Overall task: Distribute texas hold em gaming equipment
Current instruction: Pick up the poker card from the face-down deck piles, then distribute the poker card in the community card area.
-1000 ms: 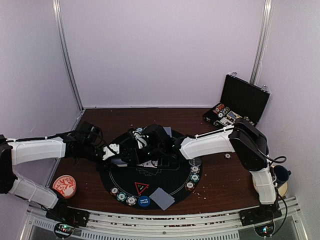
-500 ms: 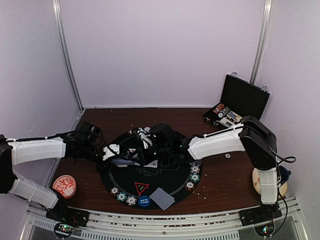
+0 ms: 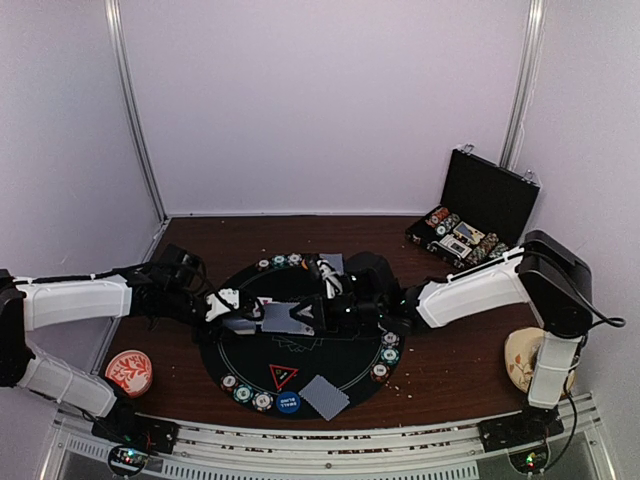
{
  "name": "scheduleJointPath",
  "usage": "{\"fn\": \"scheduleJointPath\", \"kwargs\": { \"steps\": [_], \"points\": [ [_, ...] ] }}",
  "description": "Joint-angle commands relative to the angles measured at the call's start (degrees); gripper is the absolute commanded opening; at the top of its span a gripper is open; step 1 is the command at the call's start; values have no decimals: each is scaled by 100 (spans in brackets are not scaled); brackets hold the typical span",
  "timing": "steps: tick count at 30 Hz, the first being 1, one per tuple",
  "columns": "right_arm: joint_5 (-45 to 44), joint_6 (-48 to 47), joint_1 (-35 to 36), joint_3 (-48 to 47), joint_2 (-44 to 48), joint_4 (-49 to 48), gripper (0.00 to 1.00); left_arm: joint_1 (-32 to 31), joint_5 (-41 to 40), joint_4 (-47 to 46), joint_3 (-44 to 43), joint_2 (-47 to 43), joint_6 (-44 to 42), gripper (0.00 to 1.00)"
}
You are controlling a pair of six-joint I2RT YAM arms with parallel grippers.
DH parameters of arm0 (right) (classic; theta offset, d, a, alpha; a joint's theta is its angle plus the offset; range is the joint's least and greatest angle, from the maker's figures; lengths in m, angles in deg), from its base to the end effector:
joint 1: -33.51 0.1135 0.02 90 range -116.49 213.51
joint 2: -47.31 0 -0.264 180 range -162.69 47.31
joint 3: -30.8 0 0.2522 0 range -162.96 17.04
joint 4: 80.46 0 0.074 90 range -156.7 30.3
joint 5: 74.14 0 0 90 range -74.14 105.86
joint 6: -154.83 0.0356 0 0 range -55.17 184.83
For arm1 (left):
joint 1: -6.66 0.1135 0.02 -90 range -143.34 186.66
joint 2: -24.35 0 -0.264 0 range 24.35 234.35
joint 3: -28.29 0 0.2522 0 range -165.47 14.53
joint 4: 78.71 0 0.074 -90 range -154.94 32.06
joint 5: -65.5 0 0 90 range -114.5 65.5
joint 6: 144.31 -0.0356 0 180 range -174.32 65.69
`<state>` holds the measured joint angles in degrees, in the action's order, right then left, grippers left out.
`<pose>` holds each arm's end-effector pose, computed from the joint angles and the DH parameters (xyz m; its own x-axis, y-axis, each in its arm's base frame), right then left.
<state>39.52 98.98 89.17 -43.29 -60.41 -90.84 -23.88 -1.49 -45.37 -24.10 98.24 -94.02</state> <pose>0.2185 0.3452 0.1832 -0.7256 -0.1506 -0.6714 -0.6730 0.3586 0.6469 0.2021 -0.1354 0.1874 -0.1190 0.7530 -0.6472 0.9588 0.2564 0.1221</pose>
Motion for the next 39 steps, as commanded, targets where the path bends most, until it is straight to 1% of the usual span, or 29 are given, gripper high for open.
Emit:
{"fn": "scheduleJointPath", "kwargs": {
  "steps": [1, 5, 9, 12, 17, 21, 24, 29, 31, 39],
  "points": [
    [-993, 636, -83, 895, 691, -897, 0, 21, -10, -297, 31, 81, 157, 9],
    [-1997, 1355, -57, 1560, 964, -1400, 0, 57, -75, -339, 18, 133, 212, 9],
    [-3135, 1924, 75, 1878, 902, -1608, 0, 75, -89, -357, 27, 137, 239, 9],
    [-3989, 2300, 167, 1923, 734, -1594, 0, 82, -102, -366, 46, 97, 259, 9],
    [-4863, 2957, 260, 1873, 327, -1520, 0, 85, -121, -382, 58, 40, 296, 10],
    [-5639, 3302, 548, 1554, -21, -982, 0, 109, -139, -415, 59, 76, 310, 9],
    [-6114, 3494, 757, 1424, -214, -770, 0, 127, -136, -419, 66, 82, 314, 9],
    [-6252, 3681, 881, 1237, -449, -529, 0, 149, -140, -440, 83, 47, 331, 9],
    [-6278, 3691, 962, 1178, -510, -441, 7, 157, -151, -440, 84, 32, 332, 9],
    [-6291, 3683, 1073, 1022, -530, -98, 18, 170, -173, -446, 75, 38, 340, 9]
  ]
}}
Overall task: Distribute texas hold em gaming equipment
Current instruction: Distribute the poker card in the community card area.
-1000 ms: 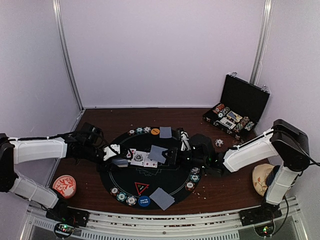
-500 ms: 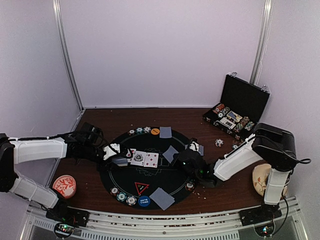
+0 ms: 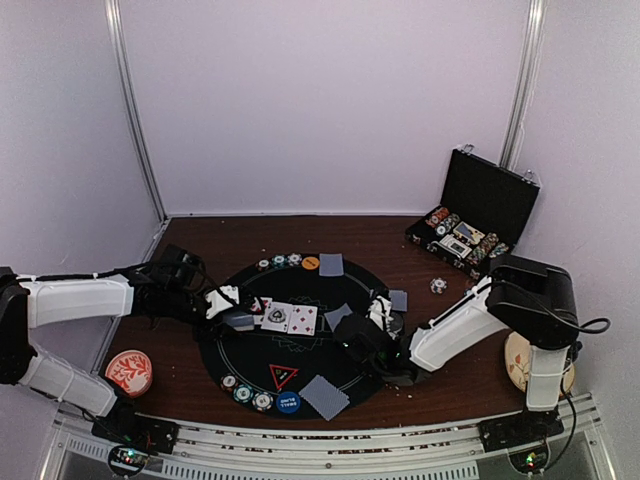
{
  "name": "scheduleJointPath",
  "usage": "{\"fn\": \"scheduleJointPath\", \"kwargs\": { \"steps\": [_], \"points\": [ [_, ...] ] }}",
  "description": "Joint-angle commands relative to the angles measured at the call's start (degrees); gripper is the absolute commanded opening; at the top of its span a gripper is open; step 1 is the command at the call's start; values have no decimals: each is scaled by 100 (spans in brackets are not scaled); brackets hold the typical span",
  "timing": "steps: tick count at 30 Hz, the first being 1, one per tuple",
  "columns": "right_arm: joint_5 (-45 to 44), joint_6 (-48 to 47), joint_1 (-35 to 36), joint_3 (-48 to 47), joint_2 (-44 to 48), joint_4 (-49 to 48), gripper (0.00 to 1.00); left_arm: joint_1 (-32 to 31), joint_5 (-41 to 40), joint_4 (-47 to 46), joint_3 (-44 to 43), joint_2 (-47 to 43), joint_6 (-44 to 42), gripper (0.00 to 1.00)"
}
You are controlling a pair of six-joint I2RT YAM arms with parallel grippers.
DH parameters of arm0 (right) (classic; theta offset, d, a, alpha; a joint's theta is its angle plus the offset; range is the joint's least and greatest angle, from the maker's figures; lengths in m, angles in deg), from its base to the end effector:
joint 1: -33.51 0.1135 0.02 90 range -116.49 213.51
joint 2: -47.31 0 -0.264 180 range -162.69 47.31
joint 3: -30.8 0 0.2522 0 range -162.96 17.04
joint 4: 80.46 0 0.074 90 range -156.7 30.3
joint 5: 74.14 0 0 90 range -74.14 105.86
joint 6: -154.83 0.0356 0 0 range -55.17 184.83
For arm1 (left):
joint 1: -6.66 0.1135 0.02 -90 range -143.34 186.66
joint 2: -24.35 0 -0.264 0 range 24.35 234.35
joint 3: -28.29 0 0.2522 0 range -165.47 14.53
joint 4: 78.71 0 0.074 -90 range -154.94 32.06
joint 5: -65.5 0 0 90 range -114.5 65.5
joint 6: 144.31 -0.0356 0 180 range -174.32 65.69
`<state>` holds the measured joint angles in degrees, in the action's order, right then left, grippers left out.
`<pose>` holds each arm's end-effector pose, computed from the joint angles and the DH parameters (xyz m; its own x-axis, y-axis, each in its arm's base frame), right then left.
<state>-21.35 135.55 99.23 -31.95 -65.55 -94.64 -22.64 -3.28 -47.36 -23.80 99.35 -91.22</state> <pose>0.1706 0.3258 0.1032 -0.5749 0.5538 -0.6023 0.0545 0.7604 0.6472 0.2087 -0.1319 0.1833 -0.1813 0.7437 -0.6435 0.9373 0.3287 0.1159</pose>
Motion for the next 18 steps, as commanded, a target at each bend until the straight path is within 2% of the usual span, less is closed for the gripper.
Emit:
{"fn": "scheduleJointPath", "kwargs": {
  "steps": [1, 18],
  "points": [
    [-181, 12, 73, -125, -12, 300, 19, 48, 6, -251, 37, -73, 61, 9],
    [305, 49, 286, -161, -210, 264, 28, 60, -21, -244, 18, -65, 61, 9]
  ]
}}
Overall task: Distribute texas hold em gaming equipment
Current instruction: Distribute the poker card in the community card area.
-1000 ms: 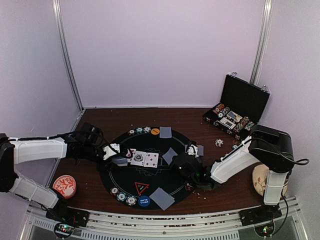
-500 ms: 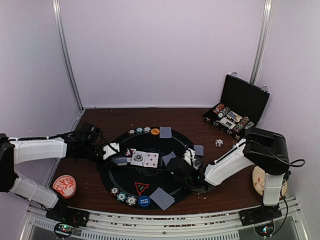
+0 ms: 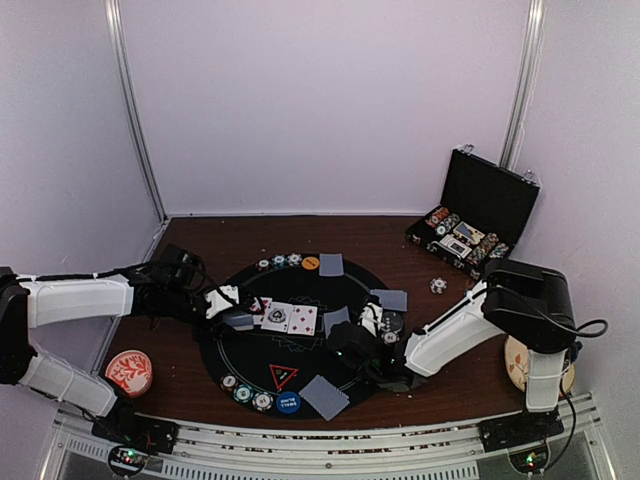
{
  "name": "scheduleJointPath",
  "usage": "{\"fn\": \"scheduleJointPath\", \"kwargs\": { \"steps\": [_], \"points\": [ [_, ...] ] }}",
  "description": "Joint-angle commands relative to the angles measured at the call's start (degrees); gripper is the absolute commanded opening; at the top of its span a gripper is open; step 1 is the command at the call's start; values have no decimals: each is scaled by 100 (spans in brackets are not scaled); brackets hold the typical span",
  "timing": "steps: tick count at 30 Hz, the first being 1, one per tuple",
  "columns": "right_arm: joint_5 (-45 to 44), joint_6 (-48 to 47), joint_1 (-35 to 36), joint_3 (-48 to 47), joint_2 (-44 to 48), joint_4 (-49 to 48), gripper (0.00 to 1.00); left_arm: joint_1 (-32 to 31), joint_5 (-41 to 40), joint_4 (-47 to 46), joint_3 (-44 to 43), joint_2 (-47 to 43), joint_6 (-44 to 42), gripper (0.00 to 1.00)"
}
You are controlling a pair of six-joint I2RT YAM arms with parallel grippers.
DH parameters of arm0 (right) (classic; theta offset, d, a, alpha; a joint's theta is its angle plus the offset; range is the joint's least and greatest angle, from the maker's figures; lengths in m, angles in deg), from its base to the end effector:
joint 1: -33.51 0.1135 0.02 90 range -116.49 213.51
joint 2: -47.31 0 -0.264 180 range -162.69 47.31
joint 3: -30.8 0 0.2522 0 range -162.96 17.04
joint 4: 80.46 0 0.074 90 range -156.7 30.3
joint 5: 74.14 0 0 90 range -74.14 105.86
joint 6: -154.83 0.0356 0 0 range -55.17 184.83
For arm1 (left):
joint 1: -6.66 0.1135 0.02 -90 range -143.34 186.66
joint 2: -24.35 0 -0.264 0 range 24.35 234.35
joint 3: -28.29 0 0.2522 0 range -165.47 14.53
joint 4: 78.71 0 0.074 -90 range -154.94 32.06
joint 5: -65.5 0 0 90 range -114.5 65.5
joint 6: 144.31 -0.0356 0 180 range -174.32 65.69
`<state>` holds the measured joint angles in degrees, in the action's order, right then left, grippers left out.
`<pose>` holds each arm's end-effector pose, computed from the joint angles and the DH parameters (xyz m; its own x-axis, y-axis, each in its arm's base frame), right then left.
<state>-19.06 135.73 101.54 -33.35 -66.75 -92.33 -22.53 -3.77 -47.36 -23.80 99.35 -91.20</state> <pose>0.1578 0.3367 0.0980 -0.6346 0.4980 -0.5910 0.0242 0.7772 0.6288 0.2092 -0.1313 0.1832 -0.1846 0.7462 -0.6396 0.9345 0.3347 0.1208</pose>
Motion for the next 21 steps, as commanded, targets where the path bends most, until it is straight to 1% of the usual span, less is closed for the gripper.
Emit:
{"fn": "scheduleJointPath", "kwargs": {
  "steps": [1, 9, 21],
  "points": [
    [87, 26, 59, -21, -96, 32, 28, 51, 27, -245, 25, -71, 63, 9],
    [291, 102, 74, 36, -134, -183, 26, 45, 27, -238, 18, -82, 58, 10],
    [301, 284, 50, 119, -331, -514, 18, 49, 14, -230, 43, -104, 41, 9]
  ]
}}
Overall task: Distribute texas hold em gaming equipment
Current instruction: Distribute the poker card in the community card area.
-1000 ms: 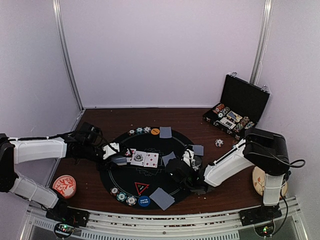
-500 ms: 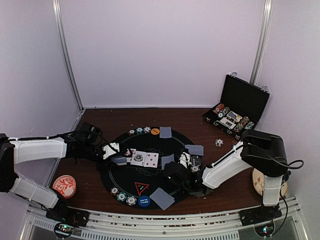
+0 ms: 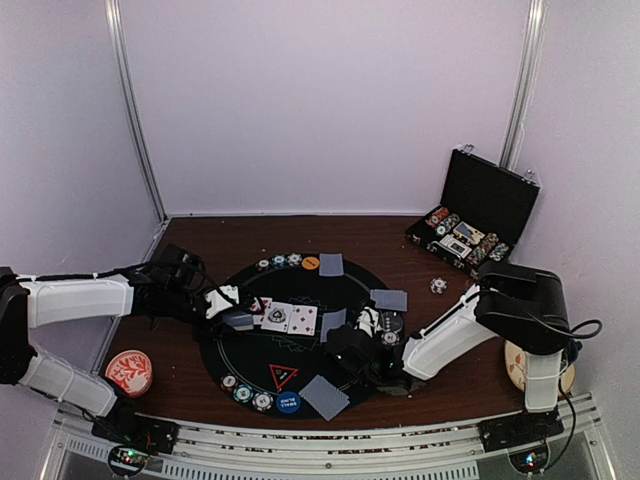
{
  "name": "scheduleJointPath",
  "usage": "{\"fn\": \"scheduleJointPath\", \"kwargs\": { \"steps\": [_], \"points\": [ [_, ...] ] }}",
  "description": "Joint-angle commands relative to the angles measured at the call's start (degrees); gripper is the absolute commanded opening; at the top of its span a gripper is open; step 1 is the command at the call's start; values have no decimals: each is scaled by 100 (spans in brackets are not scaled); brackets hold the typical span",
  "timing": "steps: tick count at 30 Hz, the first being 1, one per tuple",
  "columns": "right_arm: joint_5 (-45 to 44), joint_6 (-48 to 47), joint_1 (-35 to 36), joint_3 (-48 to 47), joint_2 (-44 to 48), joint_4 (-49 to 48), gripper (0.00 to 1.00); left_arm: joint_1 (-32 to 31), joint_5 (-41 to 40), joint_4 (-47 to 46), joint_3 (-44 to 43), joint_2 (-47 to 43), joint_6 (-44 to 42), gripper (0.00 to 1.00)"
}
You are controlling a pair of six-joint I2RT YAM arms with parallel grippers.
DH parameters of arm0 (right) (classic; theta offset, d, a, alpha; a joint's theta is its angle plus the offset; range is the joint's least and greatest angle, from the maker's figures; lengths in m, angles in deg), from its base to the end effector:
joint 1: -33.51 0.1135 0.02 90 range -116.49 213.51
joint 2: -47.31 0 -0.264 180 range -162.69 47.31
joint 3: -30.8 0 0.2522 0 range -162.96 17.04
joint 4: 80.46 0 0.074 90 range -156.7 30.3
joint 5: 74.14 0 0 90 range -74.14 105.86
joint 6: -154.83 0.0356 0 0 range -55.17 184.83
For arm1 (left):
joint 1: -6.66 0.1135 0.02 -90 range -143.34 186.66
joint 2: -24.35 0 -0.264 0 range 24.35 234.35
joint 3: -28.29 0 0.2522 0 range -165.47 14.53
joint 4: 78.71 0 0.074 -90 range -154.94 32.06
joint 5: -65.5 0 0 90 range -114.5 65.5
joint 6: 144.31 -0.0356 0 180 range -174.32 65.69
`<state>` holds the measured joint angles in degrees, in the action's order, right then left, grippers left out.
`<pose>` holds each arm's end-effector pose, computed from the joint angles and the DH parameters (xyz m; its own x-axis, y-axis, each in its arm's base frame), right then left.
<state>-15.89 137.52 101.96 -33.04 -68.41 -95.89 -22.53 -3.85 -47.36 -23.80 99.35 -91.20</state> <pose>0.1548 0.3411 0.0910 -0.6716 0.5096 -0.5378 0.0193 0.7376 0.6749 0.2092 -0.1313 0.1832 -0.1848 0.7467 -0.6390 0.9342 0.3354 0.1217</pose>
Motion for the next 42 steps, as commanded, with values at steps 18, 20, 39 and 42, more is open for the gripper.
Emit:
{"fn": "scheduleJointPath", "kwargs": {
  "steps": [18, 20, 39, 42],
  "points": [
    [239, 15, -238, 79, -588, -698, 11, 49, 9, -229, 53, -117, 32, 9],
    [238, -23, -264, 76, -608, -716, 11, 45, 11, -229, 60, -119, 33, 9],
    [361, -264, -440, -2, -618, -712, 7, 45, 10, -220, 49, -116, 32, 9],
    [364, -265, -467, -47, -648, -692, 7, 46, 7, -225, 45, -105, 37, 9]
  ]
}}
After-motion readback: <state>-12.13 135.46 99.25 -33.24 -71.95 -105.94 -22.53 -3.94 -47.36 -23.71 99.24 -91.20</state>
